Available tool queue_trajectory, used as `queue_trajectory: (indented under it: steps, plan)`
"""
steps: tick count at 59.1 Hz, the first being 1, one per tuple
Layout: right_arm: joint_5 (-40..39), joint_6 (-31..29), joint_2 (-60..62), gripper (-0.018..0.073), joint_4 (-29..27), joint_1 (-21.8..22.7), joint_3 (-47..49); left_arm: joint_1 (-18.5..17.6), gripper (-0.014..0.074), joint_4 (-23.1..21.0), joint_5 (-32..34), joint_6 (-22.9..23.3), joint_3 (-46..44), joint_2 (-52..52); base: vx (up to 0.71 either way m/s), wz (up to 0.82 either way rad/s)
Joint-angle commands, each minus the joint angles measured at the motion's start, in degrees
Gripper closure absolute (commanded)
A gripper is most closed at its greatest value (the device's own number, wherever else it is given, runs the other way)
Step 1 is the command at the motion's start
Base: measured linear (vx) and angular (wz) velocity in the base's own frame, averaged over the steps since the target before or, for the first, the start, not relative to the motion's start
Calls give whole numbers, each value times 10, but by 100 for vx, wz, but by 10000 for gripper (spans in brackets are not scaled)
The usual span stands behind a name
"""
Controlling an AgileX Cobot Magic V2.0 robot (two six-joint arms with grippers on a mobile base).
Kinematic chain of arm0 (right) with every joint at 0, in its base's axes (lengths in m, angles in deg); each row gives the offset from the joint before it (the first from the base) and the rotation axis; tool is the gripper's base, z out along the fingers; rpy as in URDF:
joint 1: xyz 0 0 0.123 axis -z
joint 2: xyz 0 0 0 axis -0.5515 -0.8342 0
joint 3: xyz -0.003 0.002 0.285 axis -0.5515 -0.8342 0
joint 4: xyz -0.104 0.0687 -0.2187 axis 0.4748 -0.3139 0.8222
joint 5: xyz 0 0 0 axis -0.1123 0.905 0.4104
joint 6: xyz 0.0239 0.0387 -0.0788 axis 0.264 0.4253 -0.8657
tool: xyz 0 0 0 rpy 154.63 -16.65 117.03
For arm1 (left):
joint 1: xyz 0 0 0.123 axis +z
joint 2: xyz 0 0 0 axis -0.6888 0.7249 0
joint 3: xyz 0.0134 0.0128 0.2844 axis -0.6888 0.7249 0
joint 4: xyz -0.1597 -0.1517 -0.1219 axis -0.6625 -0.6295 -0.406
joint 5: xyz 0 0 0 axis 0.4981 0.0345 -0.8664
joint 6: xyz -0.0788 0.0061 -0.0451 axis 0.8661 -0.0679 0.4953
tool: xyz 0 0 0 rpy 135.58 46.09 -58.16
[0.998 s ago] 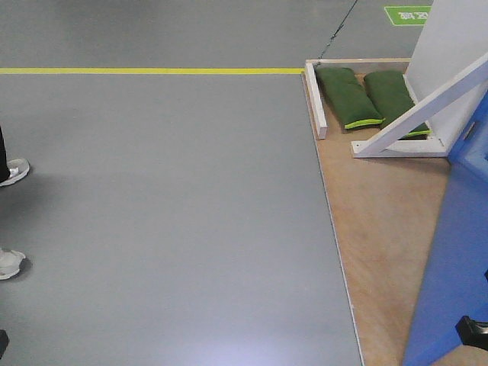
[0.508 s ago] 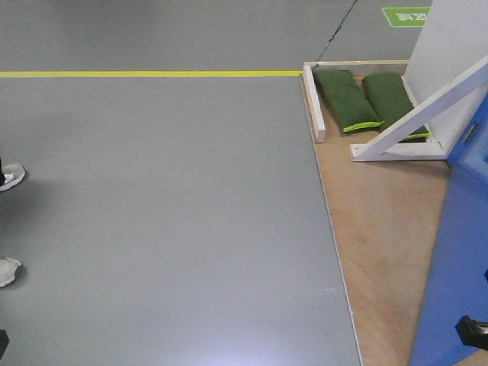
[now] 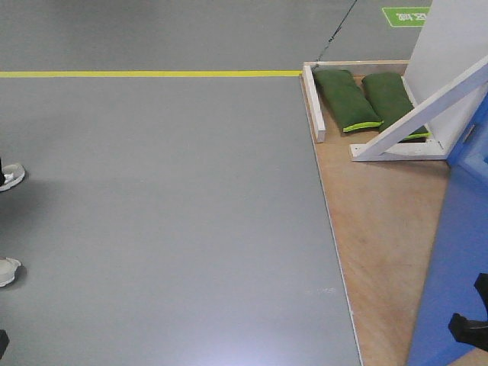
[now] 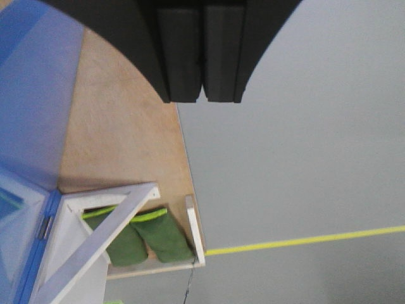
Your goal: Move to blue door and open it
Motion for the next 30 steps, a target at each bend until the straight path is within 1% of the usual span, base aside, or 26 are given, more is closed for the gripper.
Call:
queue_trajectory:
  steps: [1,16,19,23,29,30]
  plan:
    - [-53,-3,-43,570,-1,4,63,1,526,0,45,2,0,-9,0,0]
    - [-54,-3,-103,570,-55,5,208,1,526,0,45,2,0,-9,0,0]
    - [-56,-3,-110,570,-71,14,224,1,526,0,45,2,0,-9,0,0]
    - [-57,-3,-120,570,-98,42,244,1,526,0,45,2,0,-9,0,0]
    - [-57,-3,-138,570,-148,106,273,1,526,0,45,2,0,-9,0,0]
    - [-57,-3,-140,570,-156,110,277,1,526,0,45,2,0,-9,0,0]
